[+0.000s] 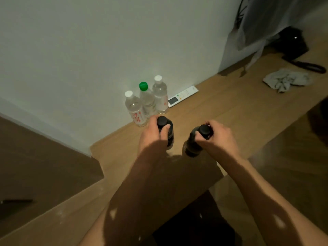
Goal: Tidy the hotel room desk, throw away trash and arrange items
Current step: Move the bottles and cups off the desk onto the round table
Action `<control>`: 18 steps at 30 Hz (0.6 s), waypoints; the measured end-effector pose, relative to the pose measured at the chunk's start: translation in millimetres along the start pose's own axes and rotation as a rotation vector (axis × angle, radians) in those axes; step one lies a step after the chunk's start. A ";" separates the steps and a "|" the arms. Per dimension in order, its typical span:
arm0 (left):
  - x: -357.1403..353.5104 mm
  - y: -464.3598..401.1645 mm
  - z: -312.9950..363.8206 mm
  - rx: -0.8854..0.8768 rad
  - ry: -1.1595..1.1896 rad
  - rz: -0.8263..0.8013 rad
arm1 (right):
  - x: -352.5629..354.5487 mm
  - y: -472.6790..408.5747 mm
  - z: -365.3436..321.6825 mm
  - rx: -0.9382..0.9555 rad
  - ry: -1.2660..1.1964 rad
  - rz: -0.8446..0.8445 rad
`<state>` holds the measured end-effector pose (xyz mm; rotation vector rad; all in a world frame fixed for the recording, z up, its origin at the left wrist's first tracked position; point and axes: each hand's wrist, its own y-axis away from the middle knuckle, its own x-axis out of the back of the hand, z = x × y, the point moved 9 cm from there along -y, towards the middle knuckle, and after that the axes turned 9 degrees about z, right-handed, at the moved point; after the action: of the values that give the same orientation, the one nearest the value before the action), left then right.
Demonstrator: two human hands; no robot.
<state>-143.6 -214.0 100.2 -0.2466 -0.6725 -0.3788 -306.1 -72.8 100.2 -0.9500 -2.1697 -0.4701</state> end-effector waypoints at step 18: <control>-310.2 192.3 336.1 -0.428 0.072 -0.442 | 351.4 139.3 322.3 -0.299 -0.057 0.610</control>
<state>-473.3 155.0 135.2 -0.4900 -0.5664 -0.9551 -518.9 374.0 143.7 -1.7283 -1.7547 -0.4699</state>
